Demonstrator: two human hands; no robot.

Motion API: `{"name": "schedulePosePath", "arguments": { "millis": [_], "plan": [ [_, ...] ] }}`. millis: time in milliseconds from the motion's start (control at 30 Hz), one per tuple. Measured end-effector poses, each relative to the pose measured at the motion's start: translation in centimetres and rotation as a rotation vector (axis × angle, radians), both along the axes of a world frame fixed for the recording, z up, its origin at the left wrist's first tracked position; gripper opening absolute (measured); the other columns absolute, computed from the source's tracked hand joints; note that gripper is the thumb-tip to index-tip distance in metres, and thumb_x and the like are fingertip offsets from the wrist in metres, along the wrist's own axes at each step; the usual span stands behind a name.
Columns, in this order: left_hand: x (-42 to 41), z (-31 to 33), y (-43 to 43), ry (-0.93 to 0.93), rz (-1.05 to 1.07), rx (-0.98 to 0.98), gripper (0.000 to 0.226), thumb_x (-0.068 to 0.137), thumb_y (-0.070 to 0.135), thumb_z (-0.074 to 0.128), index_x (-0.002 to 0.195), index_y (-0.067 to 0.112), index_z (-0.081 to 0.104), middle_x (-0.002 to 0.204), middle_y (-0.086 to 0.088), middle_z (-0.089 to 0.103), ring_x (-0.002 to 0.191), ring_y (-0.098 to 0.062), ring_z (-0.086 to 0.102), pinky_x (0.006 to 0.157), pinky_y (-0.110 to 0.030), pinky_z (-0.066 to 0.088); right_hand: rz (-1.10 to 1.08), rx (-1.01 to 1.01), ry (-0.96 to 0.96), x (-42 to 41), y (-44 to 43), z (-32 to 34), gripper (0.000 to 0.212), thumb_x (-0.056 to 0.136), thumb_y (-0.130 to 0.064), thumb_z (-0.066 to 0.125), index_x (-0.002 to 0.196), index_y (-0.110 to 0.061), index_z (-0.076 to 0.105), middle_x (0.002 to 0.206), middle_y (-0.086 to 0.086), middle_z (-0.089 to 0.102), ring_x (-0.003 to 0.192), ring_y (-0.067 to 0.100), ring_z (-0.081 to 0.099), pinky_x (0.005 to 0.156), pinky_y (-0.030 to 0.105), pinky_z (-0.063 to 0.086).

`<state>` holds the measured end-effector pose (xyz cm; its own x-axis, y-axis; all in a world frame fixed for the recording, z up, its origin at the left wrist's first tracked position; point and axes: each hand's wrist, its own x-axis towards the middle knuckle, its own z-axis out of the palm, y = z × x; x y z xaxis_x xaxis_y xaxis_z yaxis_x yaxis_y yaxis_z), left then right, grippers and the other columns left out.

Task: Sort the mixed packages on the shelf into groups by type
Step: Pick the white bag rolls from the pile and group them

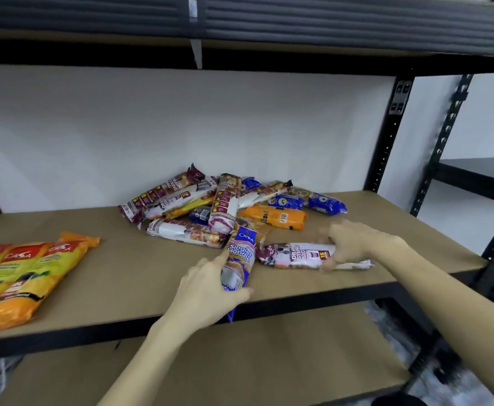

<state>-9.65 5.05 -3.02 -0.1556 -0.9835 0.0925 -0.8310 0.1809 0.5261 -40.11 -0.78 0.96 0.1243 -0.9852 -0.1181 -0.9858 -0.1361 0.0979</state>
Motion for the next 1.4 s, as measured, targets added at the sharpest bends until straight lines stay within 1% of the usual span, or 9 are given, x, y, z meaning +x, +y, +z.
{"name": "schedulePosePath", "arguments": {
  "millis": [200,300,400,633,833,1000,1167,1300,1400],
  "plan": [
    [-2.4,-0.5,1.4,0.083,0.019,-0.068,0.073,0.070,0.047,0.075,0.136,0.026,0.051,0.102,0.002,0.054,0.089,-0.017,0.053,0.072,-0.028,0.039,-0.132,-0.077,-0.333,-0.3,3.0,-2.7,0.055,0.068,-0.056,0.075,0.111,-0.026,0.057,0.103,-0.007,0.065,0.087,0.015,0.059,0.073,0.034,0.052],
    [-5.9,-1.1,1.5,0.138,0.083,-0.117,0.057,0.068,0.047,0.072,0.119,0.024,0.062,0.093,0.003,0.054,0.078,-0.016,0.048,0.067,-0.030,0.034,-0.286,-0.316,-0.438,-0.6,4.8,-3.2,0.044,0.070,-0.066,0.066,0.087,-0.026,0.058,0.082,-0.006,0.062,0.075,0.020,0.058,0.056,0.032,0.041],
    [-11.6,-1.6,1.1,0.178,0.057,-0.144,0.049,0.064,0.050,0.069,0.104,0.022,0.064,0.086,0.003,0.051,0.074,-0.018,0.049,0.063,-0.031,0.033,-0.481,-0.524,-0.546,-2.5,6.0,-2.3,0.044,0.076,-0.063,0.060,0.086,-0.020,0.060,0.076,-0.002,0.060,0.072,0.026,0.056,0.055,0.033,0.039],
    [-28.5,-1.0,-1.0,0.269,-0.088,-0.075,0.053,0.068,0.047,0.075,0.108,0.013,0.064,0.103,-0.009,0.060,0.099,-0.031,0.061,0.084,-0.038,0.049,-0.729,-0.703,-0.592,-10.5,9.0,0.6,0.048,0.066,-0.064,0.060,0.077,-0.018,0.062,0.066,0.000,0.066,0.066,0.025,0.064,0.055,0.030,0.050],
    [-38.7,-1.3,-2.2,0.278,-0.070,-0.048,0.060,0.073,0.043,0.078,0.116,0.007,0.057,0.119,-0.011,0.057,0.112,-0.031,0.055,0.085,-0.038,0.047,-0.894,-0.735,-0.554,-17.0,10.8,0.4,0.050,0.072,-0.063,0.065,0.076,-0.013,0.060,0.069,0.001,0.061,0.064,0.022,0.058,0.054,0.031,0.045],
    [-42.7,-1.9,-3.3,0.150,-0.011,-0.120,0.081,0.068,0.060,0.075,0.121,0.006,0.046,0.123,-0.013,0.053,0.114,-0.030,0.051,0.088,-0.043,0.042,-0.912,-0.729,-0.550,-19.0,11.4,-0.3,0.049,0.070,-0.061,0.066,0.070,-0.013,0.058,0.063,0.001,0.058,0.062,0.024,0.057,0.050,0.030,0.041],
    [-39.0,-1.5,-3.6,0.214,-0.098,-0.066,0.092,0.074,0.065,0.064,0.136,0.006,0.031,0.137,-0.014,0.045,0.127,-0.034,0.041,0.096,-0.052,0.036,-0.849,-0.709,-0.573,-15.5,10.3,-0.4,0.050,0.069,-0.067,0.064,0.078,-0.018,0.061,0.068,0.000,0.061,0.067,0.026,0.061,0.060,0.036,0.055],
    [-27.1,-1.2,-3.0,0.077,-0.191,-0.086,0.102,0.083,0.049,0.064,0.155,0.010,0.003,0.155,-0.011,0.023,0.144,-0.034,0.015,0.111,-0.060,0.025,-0.699,-0.574,-0.538,-8.2,8.1,-0.1,0.055,0.071,-0.074,0.056,0.083,-0.021,0.059,0.081,0.003,0.066,0.080,0.030,0.063,0.062,0.034,0.047],
    [-16.2,-1.8,-3.4,-0.068,0.011,-0.217,0.085,0.087,0.041,0.062,0.153,0.013,0.017,0.155,-0.009,0.024,0.144,-0.035,0.014,0.113,-0.060,0.023,-0.619,-0.356,-0.504,0.7,5.8,-0.3,0.055,0.076,-0.069,0.057,0.086,-0.016,0.050,0.086,0.005,0.053,0.096,0.034,0.061,0.069,0.034,0.039]
  ]
}}
